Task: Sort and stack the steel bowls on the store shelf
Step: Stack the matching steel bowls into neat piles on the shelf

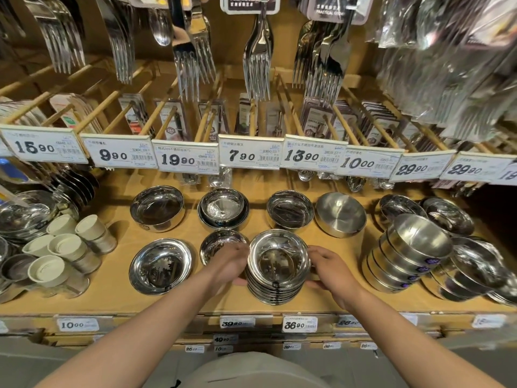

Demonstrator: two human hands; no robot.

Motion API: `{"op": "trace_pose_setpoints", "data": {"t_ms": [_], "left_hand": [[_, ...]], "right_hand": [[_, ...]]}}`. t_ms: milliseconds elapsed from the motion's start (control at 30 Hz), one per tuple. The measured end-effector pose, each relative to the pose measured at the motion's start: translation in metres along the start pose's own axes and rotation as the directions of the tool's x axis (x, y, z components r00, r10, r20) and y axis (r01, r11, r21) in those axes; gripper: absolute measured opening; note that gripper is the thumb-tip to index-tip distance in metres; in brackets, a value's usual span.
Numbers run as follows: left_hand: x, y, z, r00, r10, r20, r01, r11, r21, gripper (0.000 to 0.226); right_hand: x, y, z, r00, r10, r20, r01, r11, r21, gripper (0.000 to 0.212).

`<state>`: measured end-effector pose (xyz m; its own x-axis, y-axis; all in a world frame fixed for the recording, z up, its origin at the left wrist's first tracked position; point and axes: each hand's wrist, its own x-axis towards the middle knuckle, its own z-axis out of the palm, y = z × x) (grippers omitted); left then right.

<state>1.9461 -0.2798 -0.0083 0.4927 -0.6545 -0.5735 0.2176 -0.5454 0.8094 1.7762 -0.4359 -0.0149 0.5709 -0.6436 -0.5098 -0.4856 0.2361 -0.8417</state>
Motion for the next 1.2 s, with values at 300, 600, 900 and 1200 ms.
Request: {"op": "trace_pose_setpoints", "data": {"t_ms": [300, 600, 900, 1200], "left_hand": [[-0.002, -0.006, 0.001, 0.999, -0.029, 0.013, 0.03, 0.991, -0.131, 0.045], [-0.003, -0.004, 0.0, 0.999, -0.032, 0.009, 0.033, 0.993, -0.114, 0.037], [0.017, 0.008, -0.03, 0.976, 0.08, -0.2, -0.063, 0.994, 0.088, 0.018], [0.019, -0.008, -0.06, 0.921, -0.019, -0.389, 0.041, 0.998, 0.05, 0.012]], "right_hand": [[0.002, 0.007, 0.001, 1.0, 0.002, 0.009, -0.003, 0.998, 0.057, 0.034], [0.007, 0.011, 0.0, 1.0, -0.015, 0.01, 0.015, 0.997, 0.076, 0.034], [0.026, -0.008, -0.022, 0.992, 0.022, -0.125, -0.008, 0.993, 0.114, 0.014], [0.09, -0.027, -0.03, 0.982, 0.179, -0.061, -0.156, 0.948, 0.278, 0.007]]}}
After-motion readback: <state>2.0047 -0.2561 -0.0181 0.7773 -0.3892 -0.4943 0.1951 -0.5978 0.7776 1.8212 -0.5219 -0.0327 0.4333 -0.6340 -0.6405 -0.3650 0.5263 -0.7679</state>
